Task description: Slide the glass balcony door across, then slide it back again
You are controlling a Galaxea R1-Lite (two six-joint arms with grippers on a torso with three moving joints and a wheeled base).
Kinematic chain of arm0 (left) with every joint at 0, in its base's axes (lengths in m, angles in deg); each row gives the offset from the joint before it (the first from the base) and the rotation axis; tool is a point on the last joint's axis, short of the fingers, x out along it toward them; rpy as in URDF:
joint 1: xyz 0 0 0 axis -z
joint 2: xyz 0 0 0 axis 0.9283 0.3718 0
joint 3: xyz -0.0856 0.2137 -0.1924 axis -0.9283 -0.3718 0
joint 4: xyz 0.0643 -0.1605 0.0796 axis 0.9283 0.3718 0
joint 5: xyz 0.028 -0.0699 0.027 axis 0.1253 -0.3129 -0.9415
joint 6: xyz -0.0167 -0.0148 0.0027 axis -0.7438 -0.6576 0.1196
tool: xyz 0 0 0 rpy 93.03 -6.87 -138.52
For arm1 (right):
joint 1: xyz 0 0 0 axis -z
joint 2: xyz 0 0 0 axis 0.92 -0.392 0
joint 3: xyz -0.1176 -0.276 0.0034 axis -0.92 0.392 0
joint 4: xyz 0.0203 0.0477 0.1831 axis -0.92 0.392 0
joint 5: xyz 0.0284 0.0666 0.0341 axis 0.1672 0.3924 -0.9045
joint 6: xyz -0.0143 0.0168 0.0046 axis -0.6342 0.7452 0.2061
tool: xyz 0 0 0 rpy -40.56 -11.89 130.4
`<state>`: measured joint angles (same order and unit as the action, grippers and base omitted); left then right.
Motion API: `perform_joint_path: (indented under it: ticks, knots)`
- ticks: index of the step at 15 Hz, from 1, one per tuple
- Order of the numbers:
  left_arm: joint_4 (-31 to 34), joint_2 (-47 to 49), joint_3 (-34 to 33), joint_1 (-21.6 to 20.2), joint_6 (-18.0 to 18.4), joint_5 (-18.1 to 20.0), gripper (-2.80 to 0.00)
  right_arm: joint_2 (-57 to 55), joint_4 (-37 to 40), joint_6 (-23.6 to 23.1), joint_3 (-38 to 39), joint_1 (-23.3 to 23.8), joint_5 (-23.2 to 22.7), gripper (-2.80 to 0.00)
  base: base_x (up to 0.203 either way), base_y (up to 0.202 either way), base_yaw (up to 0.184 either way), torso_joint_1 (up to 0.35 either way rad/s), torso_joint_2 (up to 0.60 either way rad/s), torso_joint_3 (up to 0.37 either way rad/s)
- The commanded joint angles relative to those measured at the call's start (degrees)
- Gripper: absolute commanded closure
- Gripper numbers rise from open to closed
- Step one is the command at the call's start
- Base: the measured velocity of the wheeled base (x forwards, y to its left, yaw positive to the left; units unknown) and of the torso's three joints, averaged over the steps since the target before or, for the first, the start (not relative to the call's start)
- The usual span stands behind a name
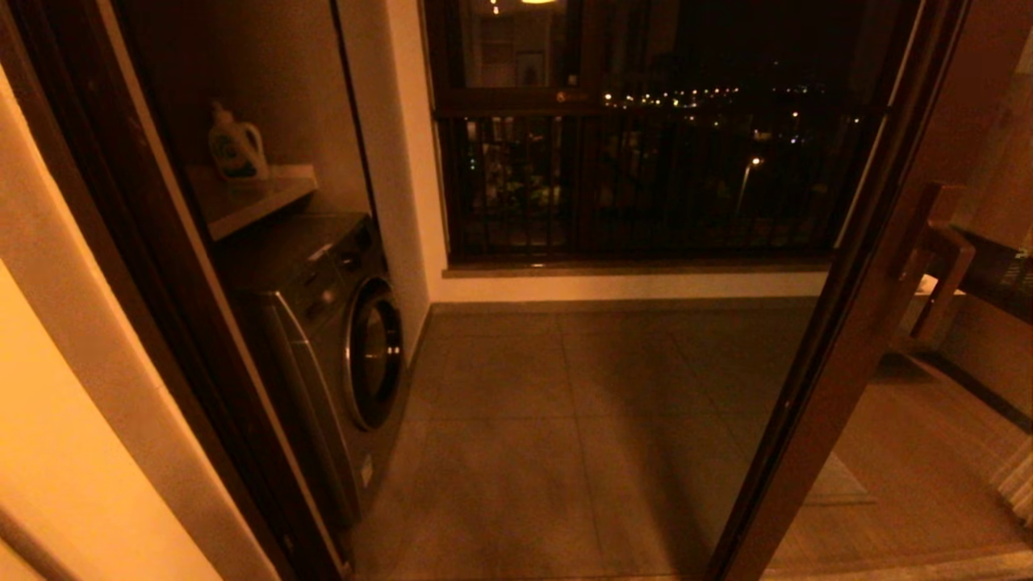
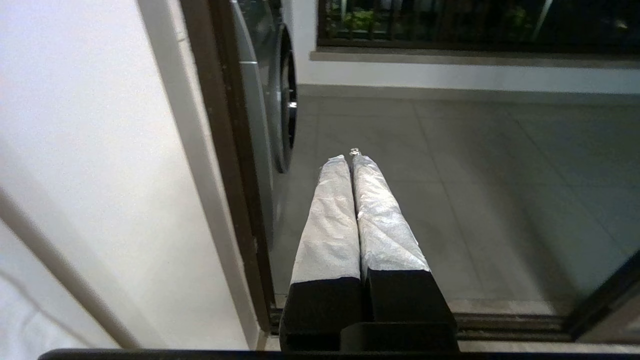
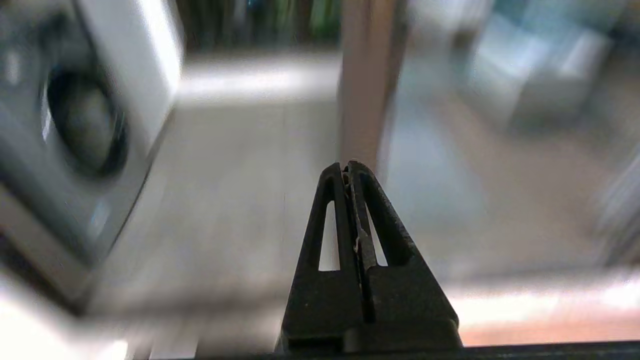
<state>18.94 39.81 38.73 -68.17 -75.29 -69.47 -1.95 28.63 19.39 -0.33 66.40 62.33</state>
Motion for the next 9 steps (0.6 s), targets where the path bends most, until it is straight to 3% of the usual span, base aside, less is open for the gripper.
perform_joint_path:
  ticks: [1, 3, 7, 9]
  knots:
    - [0.02, 0.07, 0.04, 0.00, -0.03, -0.02, 0.00, 2.63, 2.48, 0.21, 6.28, 0.43, -1.79, 0.00, 0.000, 0.000, 0.000, 0.000, 0.00, 0.000]
    - [0.02, 0.07, -0.03, 0.00, -0.03, -0.02, 0.00, 2.56, -4.67, -2.44, 15.66, 0.49, -3.24, 0.00, 0.000, 0.000, 0.000, 0.000, 0.00, 0.000]
    - [-0.05, 0.07, -0.03, 0.00, -0.03, -0.02, 0.00, 2.52, -39.34, -7.63, 42.99, 0.49, -3.72, 0.00, 0.000, 0.000, 0.000, 0.000, 0.00, 0.000]
    - [-0.07, 0.07, -0.01, 0.00, -0.03, -0.02, 0.00, 2.52, -48.38, -9.40, 51.90, 0.48, -3.85, 0.00, 0.000, 0.000, 0.000, 0.000, 0.00, 0.000]
